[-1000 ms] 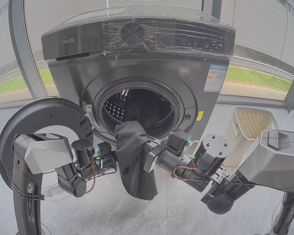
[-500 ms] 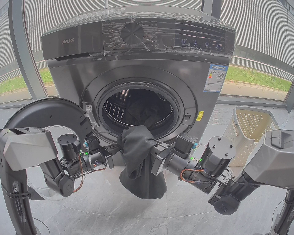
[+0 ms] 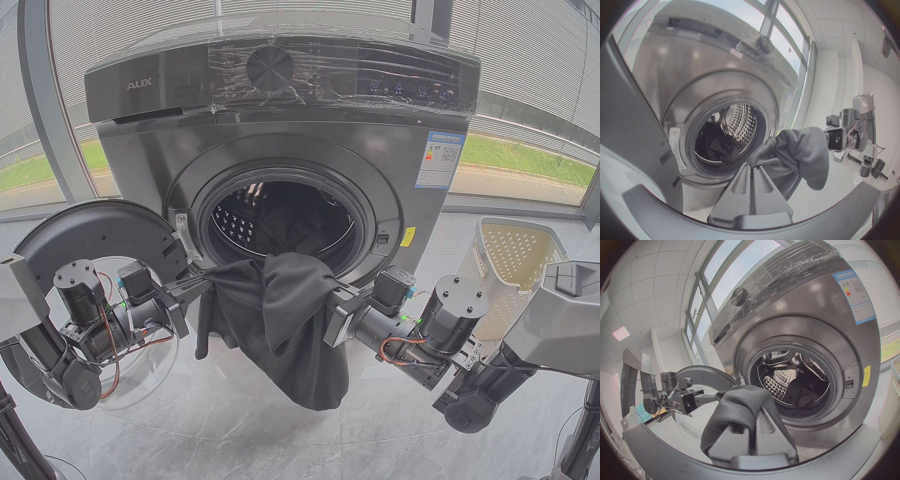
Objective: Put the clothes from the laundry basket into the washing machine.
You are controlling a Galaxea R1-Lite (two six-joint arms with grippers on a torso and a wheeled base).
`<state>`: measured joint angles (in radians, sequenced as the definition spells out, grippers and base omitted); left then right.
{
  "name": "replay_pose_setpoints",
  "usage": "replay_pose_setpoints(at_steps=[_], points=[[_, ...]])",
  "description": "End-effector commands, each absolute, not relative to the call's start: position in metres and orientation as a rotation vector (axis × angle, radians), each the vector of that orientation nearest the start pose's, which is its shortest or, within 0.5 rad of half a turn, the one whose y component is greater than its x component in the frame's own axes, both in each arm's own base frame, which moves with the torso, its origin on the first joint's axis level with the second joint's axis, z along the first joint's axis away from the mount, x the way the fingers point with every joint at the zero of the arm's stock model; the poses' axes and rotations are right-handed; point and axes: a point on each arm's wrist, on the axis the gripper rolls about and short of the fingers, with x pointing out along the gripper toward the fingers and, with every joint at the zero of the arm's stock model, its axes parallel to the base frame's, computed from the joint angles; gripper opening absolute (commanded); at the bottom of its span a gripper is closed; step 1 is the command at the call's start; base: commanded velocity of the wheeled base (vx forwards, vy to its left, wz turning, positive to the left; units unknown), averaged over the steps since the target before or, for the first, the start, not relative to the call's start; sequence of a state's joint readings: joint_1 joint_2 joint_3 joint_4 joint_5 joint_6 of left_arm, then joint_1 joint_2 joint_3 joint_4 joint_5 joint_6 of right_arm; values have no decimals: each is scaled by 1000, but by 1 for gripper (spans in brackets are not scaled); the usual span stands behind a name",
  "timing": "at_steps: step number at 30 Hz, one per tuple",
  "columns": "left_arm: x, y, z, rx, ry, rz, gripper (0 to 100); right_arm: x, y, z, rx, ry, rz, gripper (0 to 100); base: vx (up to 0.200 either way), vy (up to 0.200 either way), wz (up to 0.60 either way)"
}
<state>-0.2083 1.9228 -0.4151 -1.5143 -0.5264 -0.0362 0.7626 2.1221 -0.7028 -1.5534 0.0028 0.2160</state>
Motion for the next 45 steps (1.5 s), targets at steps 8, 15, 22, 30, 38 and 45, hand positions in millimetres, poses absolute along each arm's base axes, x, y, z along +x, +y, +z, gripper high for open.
replay_pose_setpoints(at_steps=[8,15,22,30,38,45], points=[[266,-68,146,-22,-111,-733,0,261,257,101,282,-26,768,0,0,0,0],[272,-72,155,-18,-155,-734,0,265,256,78,249,39,750,100,0,0,0],[273,-79,160,-25,-175,-720,0,270,247,55,207,106,713,100,0,0,0],[276,-81,161,-27,-185,-711,0,277,224,39,185,167,624,100,0,0,0],[273,-85,163,-28,-189,-723,0,272,229,38,181,176,650,100,0,0,0],[273,-85,165,-28,-196,-725,0,268,236,37,175,182,729,100,0,0,0]])
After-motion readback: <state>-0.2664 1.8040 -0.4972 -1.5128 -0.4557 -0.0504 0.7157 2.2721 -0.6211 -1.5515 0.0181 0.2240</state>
